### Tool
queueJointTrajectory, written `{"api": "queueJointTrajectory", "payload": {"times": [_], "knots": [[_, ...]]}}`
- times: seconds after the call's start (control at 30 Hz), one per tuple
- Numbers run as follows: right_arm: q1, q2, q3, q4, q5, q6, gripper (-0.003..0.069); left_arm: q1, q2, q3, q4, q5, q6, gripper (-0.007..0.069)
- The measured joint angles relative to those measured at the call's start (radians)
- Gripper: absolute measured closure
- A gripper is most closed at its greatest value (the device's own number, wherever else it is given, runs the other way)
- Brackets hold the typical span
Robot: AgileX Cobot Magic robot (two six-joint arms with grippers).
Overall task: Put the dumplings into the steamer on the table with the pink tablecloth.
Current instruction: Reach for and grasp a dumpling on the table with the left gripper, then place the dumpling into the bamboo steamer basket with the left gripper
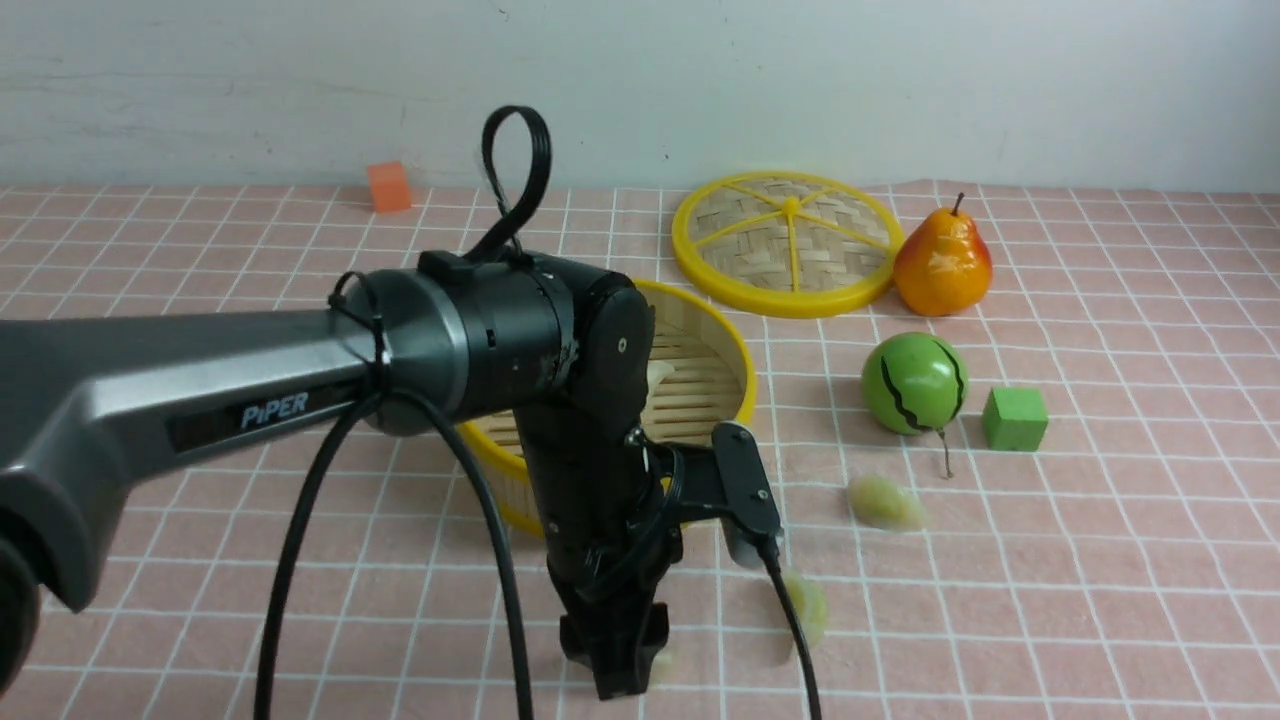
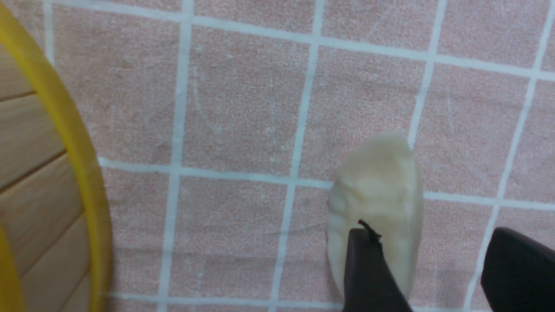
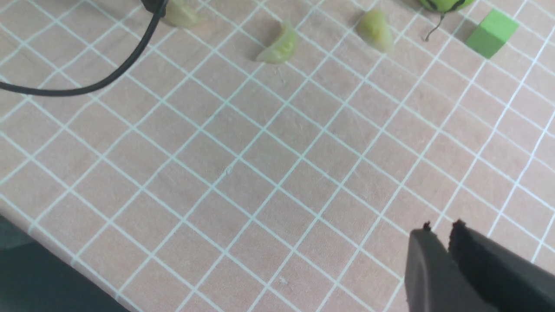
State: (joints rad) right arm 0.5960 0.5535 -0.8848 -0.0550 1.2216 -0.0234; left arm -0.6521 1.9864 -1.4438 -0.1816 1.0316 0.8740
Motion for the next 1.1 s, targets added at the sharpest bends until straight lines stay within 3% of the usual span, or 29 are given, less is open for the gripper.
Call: {"api": "queueJointTrajectory", "payload": {"times": [0.27,0.43,0.6,0.87,1.1], "knots": [[0.0,0.0,0.015,-0.001,0.0,0.023,0.057,0.0,0.052,0.0,-0.002,-0.014,0.0,0.0275],[0.0,0.0,0.015,-0.001,-0.003,0.023,0.0564,0.0,0.053,-0.009,-0.003,-0.017,-0.05,0.0378],[0.0,0.0,0.015,-0.001,-0.014,0.023,0.0564,0.0,0.061,-0.09,-0.003,0.025,-0.22,0.0386],[0.0,0.001,0.015,-0.001,-0.085,0.041,0.0557,0.029,0.027,-0.386,-0.005,0.182,-0.427,0.0386],[0.0,0.085,0.015,0.0,-0.086,0.137,0.0557,0.194,0.014,-0.57,-0.006,0.188,-0.735,0.0386]]}}
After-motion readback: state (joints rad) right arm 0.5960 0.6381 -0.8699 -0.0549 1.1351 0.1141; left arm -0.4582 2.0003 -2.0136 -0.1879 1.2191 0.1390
